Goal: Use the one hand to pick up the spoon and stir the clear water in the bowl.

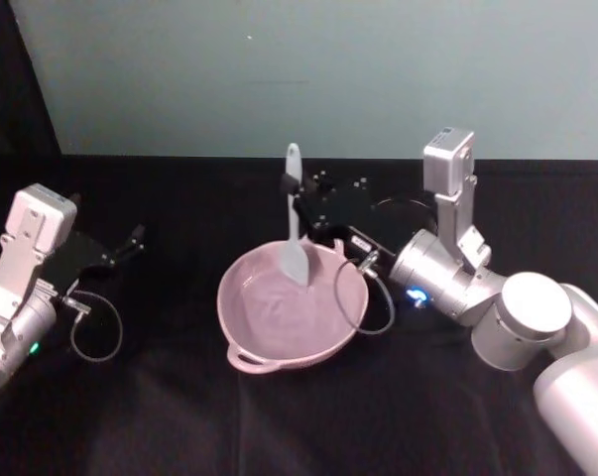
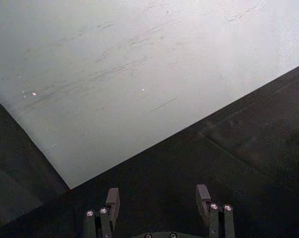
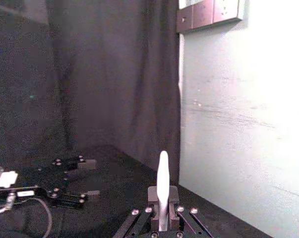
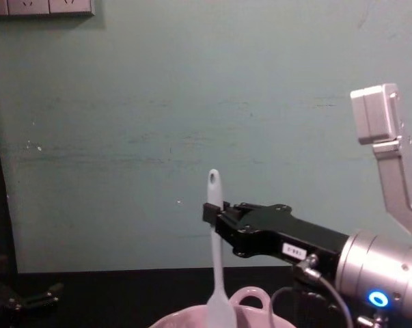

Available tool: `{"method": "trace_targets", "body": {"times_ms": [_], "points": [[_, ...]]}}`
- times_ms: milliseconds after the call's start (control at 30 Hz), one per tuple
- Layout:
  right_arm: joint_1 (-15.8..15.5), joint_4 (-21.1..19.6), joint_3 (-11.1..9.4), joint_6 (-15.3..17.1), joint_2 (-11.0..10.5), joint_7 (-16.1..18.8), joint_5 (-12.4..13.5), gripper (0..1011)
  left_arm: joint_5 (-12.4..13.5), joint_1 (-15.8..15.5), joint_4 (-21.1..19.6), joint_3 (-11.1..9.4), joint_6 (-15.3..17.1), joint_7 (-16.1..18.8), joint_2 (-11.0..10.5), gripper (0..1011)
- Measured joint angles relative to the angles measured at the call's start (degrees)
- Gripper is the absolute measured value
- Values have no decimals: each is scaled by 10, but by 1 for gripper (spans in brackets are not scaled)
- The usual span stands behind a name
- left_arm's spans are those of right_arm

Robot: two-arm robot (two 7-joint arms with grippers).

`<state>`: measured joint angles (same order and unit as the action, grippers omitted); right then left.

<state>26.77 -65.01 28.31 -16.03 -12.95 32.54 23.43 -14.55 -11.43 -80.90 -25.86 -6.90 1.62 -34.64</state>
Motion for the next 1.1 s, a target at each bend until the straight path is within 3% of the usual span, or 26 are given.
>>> {"method": "trace_targets", "body": {"times_ms": [300,533,767,1100], "points": [[-19,-46,-15,46,-31,-5,-7,111,0,0,0,0,0,0,0,1011],[-44,-92,-18,90,-57,12,13,111,0,0,0,0,0,0,0,1011],[-61,-125,-6,124,-75,31,37,111,0,0,0,0,0,0,0,1011],[-65,-134,21,131,-73,46,55,111,0,0,0,0,0,0,0,1011]]}}
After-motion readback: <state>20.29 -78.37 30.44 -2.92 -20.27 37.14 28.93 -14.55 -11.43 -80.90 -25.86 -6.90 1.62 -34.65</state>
